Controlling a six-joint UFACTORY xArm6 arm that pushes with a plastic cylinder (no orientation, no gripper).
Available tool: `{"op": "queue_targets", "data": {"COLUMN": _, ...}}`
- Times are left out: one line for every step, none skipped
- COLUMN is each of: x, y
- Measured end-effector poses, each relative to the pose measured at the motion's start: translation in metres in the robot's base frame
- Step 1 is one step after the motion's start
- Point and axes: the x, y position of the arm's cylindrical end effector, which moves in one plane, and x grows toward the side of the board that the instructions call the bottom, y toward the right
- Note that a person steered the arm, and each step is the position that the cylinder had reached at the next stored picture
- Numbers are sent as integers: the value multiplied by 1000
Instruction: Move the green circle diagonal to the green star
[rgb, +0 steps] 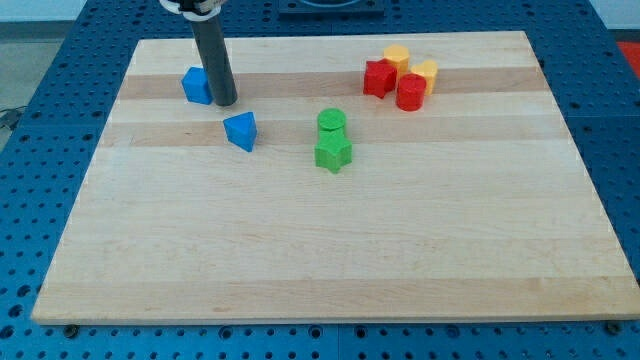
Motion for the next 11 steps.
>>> {"op": "queue_targets", "data": {"x": -31, "y": -32}}
{"op": "queue_targets", "data": {"x": -54, "y": -44}}
{"op": "queue_targets", "data": {"x": -15, "y": -3}}
{"op": "queue_targets", "data": {"x": 0, "y": 5}}
{"op": "queue_targets", "data": {"x": 0, "y": 10}}
{"op": "queue_targets", "data": {"x": 24, "y": 60}}
{"op": "queue_targets", "data": {"x": 24, "y": 62}}
{"op": "queue_targets", "data": {"x": 45, "y": 117}}
{"op": "queue_targets", "data": {"x": 45, "y": 152}}
{"op": "queue_targets", "data": {"x": 45, "y": 152}}
{"op": "queue_targets", "data": {"x": 45, "y": 208}}
